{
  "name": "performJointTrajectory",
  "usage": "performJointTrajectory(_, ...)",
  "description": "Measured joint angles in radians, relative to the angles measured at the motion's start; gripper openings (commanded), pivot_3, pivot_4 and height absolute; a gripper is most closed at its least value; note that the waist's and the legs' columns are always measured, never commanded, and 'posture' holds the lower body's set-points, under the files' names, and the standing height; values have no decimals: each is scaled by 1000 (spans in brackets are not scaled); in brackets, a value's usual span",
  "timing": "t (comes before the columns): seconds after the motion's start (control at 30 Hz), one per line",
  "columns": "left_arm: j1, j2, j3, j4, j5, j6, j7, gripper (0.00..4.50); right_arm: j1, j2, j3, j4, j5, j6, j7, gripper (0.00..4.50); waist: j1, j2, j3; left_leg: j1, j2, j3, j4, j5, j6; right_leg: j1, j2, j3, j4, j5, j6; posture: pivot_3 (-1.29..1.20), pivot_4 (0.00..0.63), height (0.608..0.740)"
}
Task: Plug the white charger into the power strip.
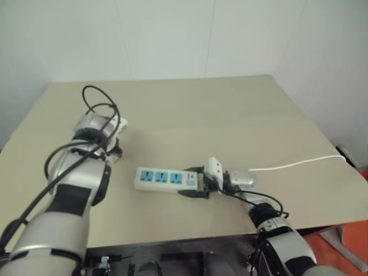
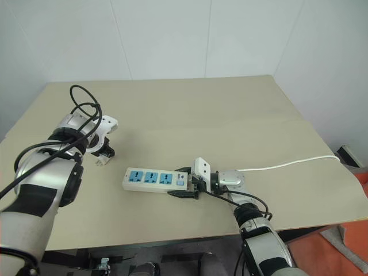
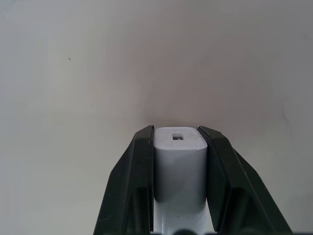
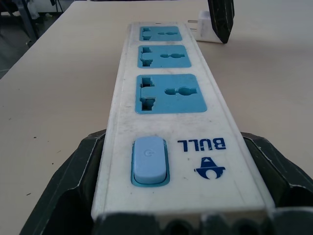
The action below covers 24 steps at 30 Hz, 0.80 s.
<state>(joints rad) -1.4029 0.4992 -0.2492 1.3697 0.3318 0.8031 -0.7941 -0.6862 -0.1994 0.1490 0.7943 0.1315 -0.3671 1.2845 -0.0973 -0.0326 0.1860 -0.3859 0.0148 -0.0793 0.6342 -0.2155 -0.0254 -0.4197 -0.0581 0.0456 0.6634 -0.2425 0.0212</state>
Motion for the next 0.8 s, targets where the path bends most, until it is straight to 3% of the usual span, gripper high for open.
performJointTrajectory(0.13,-46,16,70,-13,-58,-103,-16,1018,8,-1,0,-13,0,4,-1,3417,1,0,0,-1,0,0,0,0,0,0,0,0,0,0,0,0,150,740)
performJointTrajectory(0.3,-71,41,249,-110,-217,-284,-33,1018,10,-2,2,-18,1,7,13,3417,1,0,0,0,0,0,0,0,0,0,-1,0,0,0,0,0,150,740)
performJointTrajectory(0.4,21,39,348,-239,-320,-430,-45,1018,-8,-4,12,1,0,22,37,3417,-1,1,-1,2,0,1,0,0,0,0,-1,1,0,0,0,0,150,740)
performJointTrajectory(0.53,181,0,440,-405,-445,-498,-67,1018,-44,-10,21,43,-4,35,67,3417,0,0,-1,2,0,1,1,1,-1,0,-1,0,1,1,0,0,150,740)
performJointTrajectory(0.8,456,-47,480,-803,-689,-473,-304,1018,-75,-10,23,90,-13,30,69,3417,0,0,-3,1,0,1,3,1,-1,1,-1,1,0,2,1,0,150,740)
